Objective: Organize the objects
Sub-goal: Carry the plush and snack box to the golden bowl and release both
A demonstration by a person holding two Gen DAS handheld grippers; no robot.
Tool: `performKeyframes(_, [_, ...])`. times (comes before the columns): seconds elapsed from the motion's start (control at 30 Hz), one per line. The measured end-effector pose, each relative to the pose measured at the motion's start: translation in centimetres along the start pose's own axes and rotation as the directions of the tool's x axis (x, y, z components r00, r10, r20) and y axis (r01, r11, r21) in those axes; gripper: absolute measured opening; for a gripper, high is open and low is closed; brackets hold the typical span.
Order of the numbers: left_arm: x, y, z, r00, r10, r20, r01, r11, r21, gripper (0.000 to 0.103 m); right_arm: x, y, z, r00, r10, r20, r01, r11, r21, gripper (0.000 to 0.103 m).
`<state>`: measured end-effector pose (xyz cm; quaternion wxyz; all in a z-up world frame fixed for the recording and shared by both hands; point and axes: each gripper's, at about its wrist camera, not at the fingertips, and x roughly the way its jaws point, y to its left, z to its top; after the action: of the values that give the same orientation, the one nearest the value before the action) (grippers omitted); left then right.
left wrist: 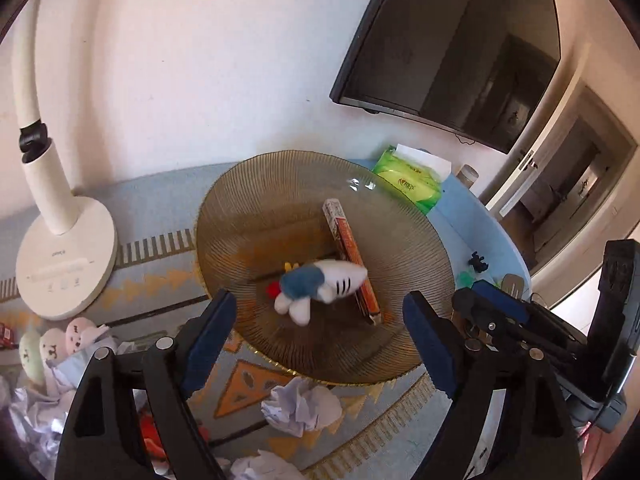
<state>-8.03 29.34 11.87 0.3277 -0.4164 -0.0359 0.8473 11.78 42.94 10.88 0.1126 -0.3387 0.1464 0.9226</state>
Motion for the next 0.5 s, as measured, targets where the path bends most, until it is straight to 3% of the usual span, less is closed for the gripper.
performKeyframes(0.1, [-3.9, 1.5, -2.2, 0.999, 0.004, 0.046, -0.003, 1.000, -0.021, 0.084, -0.9, 1.3, -2.7, 0.997, 0.075, -0.033, -0.075, 0.997, -0.015, 0.043])
performKeyframes(0.23, [-10.6, 4.0, -6.6, 0.989, 0.047, 0.142, -0.037, 0.996, -0.078, 0.084, -1.4, 4.3, -6.2, 0.985, 0.162, -0.064, -0.166, 0.984, -0.059, 0.064])
performKeyframes(0.3, [-13.7, 5.7, -9.4, 0.978, 0.107, 0.178, -0.086, 0.989, -0.118, 0.090, -1.2, 5.7, -7.5, 0.979, 0.188, -0.075, -0.193, 0.978, -0.072, 0.065])
performKeyframes(0.33, [-14.9, 6.6, -10.9, 0.971, 0.142, 0.192, -0.115, 0.983, -0.143, 0.103, -0.8, 6.2, -7.9, 0.977, 0.197, -0.087, -0.203, 0.977, -0.069, 0.065])
performKeyframes(0.4, [-17.2, 8.8, -14.0, 0.950, 0.225, 0.217, -0.182, 0.963, -0.200, 0.102, -0.1, 6.9, -8.7, 0.976, 0.198, -0.095, -0.205, 0.977, -0.067, 0.065])
performKeyframes(0.5, [-18.6, 12.0, -17.3, 0.924, 0.332, 0.190, -0.278, 0.924, -0.261, 0.102, 1.0, 7.8, -9.7, 0.979, 0.179, -0.096, -0.187, 0.979, -0.085, 0.065])
